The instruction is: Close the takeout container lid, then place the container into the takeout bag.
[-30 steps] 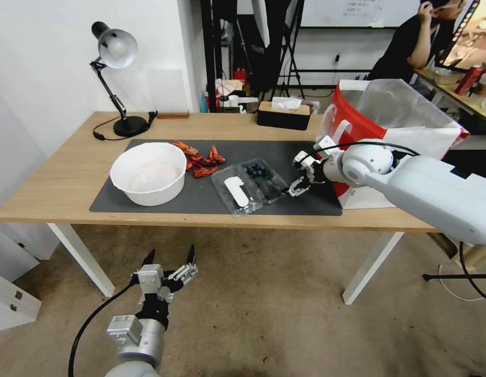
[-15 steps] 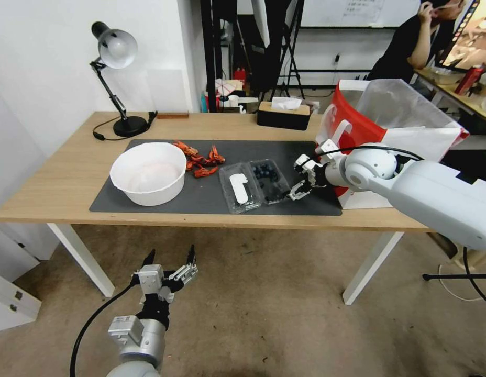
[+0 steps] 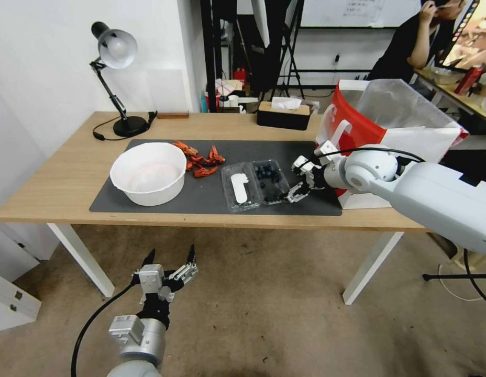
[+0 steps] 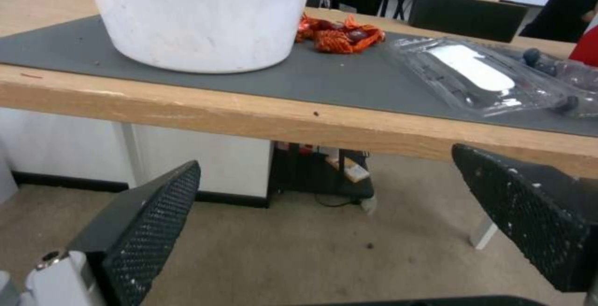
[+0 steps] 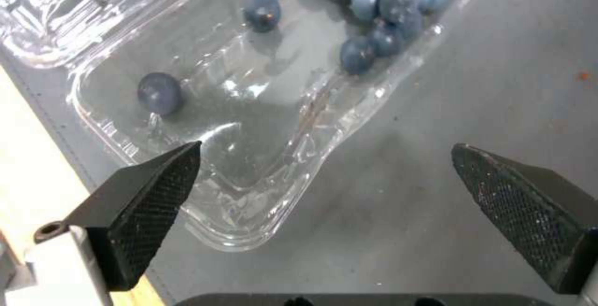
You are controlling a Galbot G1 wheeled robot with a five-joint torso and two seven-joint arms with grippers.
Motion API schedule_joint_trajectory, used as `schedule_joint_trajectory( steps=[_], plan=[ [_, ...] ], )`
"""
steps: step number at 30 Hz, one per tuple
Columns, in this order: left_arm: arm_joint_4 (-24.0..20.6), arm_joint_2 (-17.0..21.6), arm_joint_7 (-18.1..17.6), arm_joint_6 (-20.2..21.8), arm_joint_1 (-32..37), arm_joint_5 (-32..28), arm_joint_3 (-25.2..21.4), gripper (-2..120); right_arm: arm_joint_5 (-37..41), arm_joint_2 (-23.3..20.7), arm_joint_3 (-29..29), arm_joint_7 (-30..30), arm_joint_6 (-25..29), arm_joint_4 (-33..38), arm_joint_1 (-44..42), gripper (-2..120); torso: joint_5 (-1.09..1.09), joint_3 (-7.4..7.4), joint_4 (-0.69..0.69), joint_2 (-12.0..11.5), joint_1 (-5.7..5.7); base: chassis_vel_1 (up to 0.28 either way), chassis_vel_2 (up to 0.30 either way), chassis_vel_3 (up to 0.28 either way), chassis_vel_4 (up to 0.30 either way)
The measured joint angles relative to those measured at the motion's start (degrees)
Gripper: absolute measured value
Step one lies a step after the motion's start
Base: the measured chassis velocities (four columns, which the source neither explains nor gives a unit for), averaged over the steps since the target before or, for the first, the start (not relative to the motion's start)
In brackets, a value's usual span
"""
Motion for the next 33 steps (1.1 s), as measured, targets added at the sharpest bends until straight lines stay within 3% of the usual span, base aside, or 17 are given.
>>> schedule_joint_trajectory(
  steps=[13, 20, 27, 30, 32, 33],
  plan=[
    [0.09, 0.0, -0.04, 0.0, -0.1, 0.06, 0.03, 100, -0.08, -0.65, -0.09, 0.01, 0.0, 1.57, -0.41, 100, 0.0, 0.0, 0.0, 0.0, 0.0, 0.0, 0.0, 0.0, 0.0],
    [0.32, 0.0, -0.03, 0.0, -0.18, 0.08, 0.27, 100, -0.22, -0.55, 3.68, 1.87, 0.0, 2.73, -2.5, 100, -0.01, 0.0, 0.0, 0.0, 0.0, 0.0, 0.0, 0.0, 0.0],
    [0.18, 0.0, 0.01, -0.11, -0.03, -0.02, 0.21, 100, 0.73, -0.05, 14.86, 6.57, 0.05, 5.46, -9.7, 100, 0.0, 0.0, 0.01, 0.0, 0.0, 0.0, 0.0, 0.0, 0.0],
    [-0.23, 0.0, 0.07, -0.23, 0.13, -0.25, 0.06, 100, 1.05, -0.48, 24.83, 10.68, 0.38, 9.67, -17.56, 100, -0.01, 0.0, 0.0, 0.0, 0.0, 0.0, 0.0, 0.0, 0.0],
    [-0.25, 0.01, 0.08, -0.23, 0.14, -0.27, 0.05, 100, 1.05, -0.51, 25.44, 10.89, 0.46, 9.99, -18.16, 100, 0.0, 0.0, 0.0, 0.0, 0.0, 0.0, 0.0, 0.0, 0.0],
    [-0.3, 0.0, 0.11, -0.25, 0.15, -0.39, -0.06, 100, 1.34, -1.05, 30.58, 13.25, 2.47, 13.4, -24.65, 100, -0.01, 0.0, -0.01, 0.0, 0.0, 0.0, 0.0, 0.0, 0.0]
  ],
)
